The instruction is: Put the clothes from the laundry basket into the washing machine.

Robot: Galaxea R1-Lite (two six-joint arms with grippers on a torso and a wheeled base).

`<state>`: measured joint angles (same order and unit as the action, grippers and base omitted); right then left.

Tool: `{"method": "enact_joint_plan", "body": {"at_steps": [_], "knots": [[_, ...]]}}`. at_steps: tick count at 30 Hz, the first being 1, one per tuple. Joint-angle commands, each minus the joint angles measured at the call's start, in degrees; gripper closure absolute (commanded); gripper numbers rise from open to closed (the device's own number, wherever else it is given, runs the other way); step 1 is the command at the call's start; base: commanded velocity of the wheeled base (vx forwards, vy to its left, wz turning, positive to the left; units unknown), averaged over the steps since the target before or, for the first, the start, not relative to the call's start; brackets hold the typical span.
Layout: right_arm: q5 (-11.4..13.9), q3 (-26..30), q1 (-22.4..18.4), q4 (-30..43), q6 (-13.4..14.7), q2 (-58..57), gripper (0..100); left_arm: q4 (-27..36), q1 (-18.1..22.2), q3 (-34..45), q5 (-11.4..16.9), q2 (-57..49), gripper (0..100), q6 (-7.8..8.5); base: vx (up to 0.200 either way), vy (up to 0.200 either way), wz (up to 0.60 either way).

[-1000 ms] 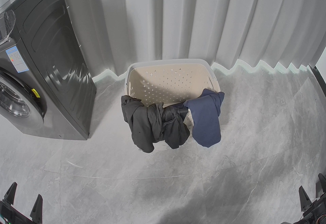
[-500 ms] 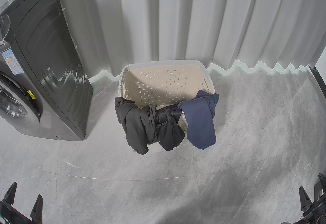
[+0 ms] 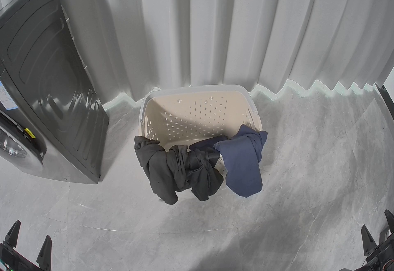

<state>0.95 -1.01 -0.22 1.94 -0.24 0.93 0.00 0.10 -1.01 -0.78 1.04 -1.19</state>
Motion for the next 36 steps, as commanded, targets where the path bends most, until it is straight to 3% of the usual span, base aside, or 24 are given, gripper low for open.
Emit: {"method": "enact_joint_plan", "body": {"at_steps": [1,11,29,36], "knots": [[0.0,0.3,0.0,0.0,0.0,-0.5,0,0.0,0.0,0.9,0.1,-0.9,0,-0.04,0.200,0.000,0.00],[0.0,0.3,0.0,0.0,0.0,-0.5,0,0.0,0.0,0.9,0.1,-0.9,0,0.05,0.020,0.000,0.00],[0.0,0.3,0.0,0.0,0.0,-0.5,0,0.0,0.0,0.9,0.1,-0.9,0,-0.04,0.200,0.000,0.00],[0.0,0.3,0.0,0.0,0.0,-0.5,0,0.0,0.0,0.9,0.1,-0.9,0,-0.12,0.000,0.000,0.00]]}}
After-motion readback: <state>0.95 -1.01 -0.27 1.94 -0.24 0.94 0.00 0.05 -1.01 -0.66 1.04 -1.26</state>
